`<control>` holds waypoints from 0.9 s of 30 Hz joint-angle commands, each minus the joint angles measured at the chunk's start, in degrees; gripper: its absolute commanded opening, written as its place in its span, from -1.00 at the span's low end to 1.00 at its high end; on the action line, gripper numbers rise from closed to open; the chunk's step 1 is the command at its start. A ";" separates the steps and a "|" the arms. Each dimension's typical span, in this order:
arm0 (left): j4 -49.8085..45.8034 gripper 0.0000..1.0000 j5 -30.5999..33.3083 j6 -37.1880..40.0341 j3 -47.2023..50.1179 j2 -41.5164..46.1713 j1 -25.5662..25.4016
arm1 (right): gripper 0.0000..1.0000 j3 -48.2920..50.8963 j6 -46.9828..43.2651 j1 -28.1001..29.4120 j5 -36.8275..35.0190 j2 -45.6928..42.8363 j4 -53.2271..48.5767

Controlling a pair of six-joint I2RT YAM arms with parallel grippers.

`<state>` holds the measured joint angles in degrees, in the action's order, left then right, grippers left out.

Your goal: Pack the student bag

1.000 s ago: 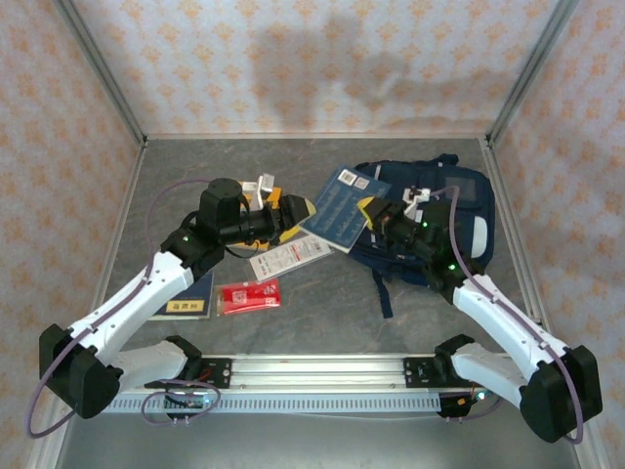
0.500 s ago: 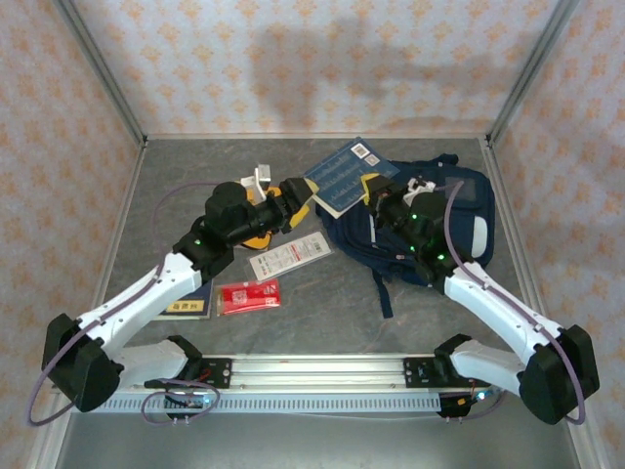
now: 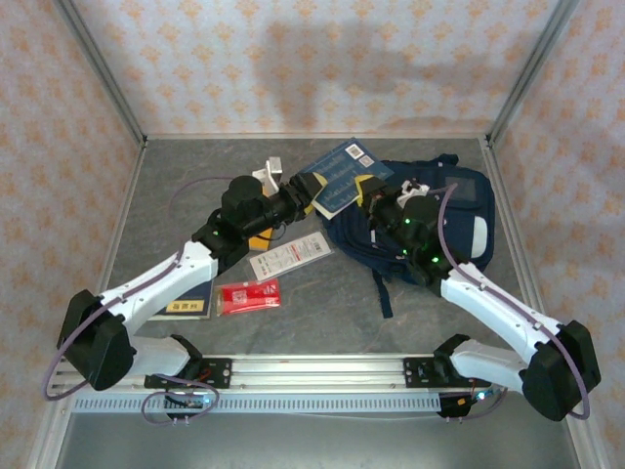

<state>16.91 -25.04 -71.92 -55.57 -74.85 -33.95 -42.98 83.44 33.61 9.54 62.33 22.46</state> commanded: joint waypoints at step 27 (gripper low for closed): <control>-53.09 -1.00 11.14 27.01 -14.52 13.88 3.90 | 0.39 -21.26 -46.10 -6.62 -0.43 10.42 -56.15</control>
<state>-23.46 -17.17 -52.66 -65.98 -61.56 -30.65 -59.44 50.50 27.57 6.70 65.63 -20.12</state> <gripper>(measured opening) 0.113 0.694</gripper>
